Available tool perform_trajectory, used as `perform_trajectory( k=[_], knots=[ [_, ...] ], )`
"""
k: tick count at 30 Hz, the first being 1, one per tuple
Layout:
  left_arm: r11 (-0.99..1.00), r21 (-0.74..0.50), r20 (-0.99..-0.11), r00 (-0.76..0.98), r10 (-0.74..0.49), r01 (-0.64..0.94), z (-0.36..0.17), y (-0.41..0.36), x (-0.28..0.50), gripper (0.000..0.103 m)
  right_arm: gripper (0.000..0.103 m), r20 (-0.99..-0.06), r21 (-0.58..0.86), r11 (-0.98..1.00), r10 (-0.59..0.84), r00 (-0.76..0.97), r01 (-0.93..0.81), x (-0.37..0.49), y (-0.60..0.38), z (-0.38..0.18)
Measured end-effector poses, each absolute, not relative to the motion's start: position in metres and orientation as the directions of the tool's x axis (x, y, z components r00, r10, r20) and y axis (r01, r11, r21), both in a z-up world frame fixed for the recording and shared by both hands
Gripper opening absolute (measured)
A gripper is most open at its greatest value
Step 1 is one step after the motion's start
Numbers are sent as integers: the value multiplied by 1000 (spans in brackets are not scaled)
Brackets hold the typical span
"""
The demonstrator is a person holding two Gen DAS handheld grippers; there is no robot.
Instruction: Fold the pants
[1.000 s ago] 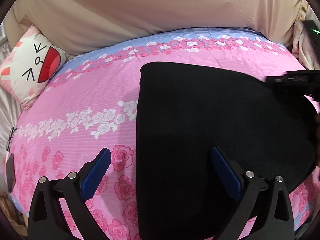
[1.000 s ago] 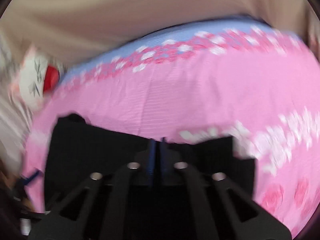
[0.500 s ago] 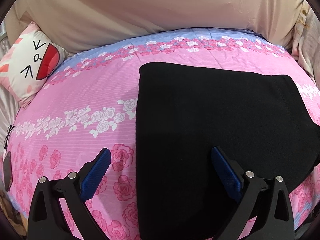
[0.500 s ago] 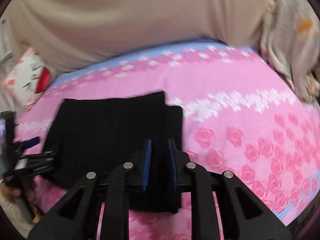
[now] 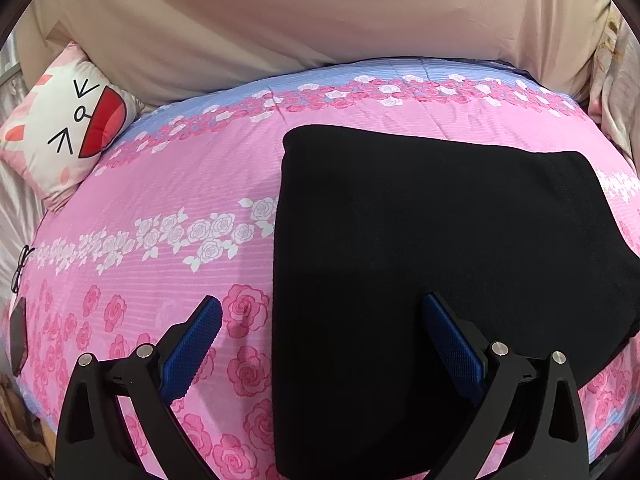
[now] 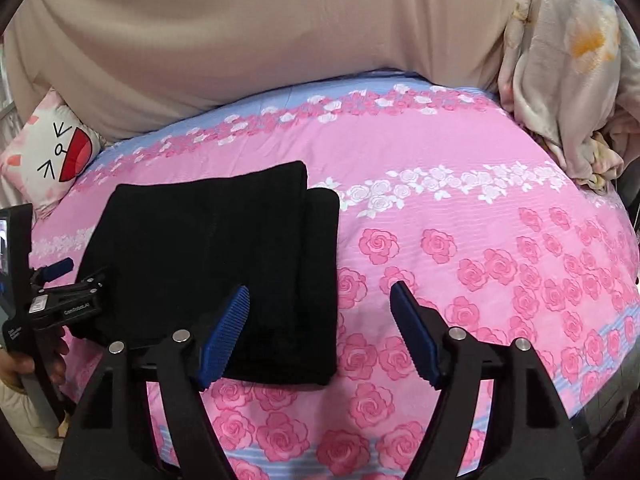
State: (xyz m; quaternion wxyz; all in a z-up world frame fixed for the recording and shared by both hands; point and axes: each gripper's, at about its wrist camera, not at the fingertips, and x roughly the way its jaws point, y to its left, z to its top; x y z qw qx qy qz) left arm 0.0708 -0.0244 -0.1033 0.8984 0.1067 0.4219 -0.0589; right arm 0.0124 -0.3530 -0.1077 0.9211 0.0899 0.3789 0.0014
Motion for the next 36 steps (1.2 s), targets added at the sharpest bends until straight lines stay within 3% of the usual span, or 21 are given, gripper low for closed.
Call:
perform_trajectory(
  k=[2, 7, 9, 14, 19, 22, 28, 36],
  knots=[
    [971, 140, -771, 636, -16, 195, -103, -23, 69, 98, 81, -708, 172, 982, 68, 703, 78, 11, -355, -111],
    [972, 130, -777, 629, -22, 195, -101, -20, 63, 98, 86, -722, 206, 976, 108, 684, 63, 18, -350, -116],
    [973, 98, -791, 610, -52, 209, -98, -15, 58, 98, 95, -719, 218, 974, 116, 685, 65, 16, -352, -115],
    [968, -59, -839, 513, -179, 242, -101, 2, 48, 98, 97, -728, 260, 961, 134, 672, 90, 12, -364, -119],
    [945, -237, -845, 433, -315, 224, -108, 24, 45, 98, 96, -669, 457, 889, 331, 666, 17, 10, -374, -127],
    [928, -325, -852, 371, -370, 179, -121, 32, 51, 98, 96, -685, 484, 874, 342, 643, 51, 15, -378, -139],
    [928, -323, -850, 373, -371, 187, -121, 22, 54, 98, 96, -678, 547, 836, 413, 608, 41, 26, -374, -148],
    [909, -344, -853, 326, -407, 234, -121, -5, 60, 98, 98, -718, 500, 866, 411, 562, 6, 48, -348, -146]
  ],
)
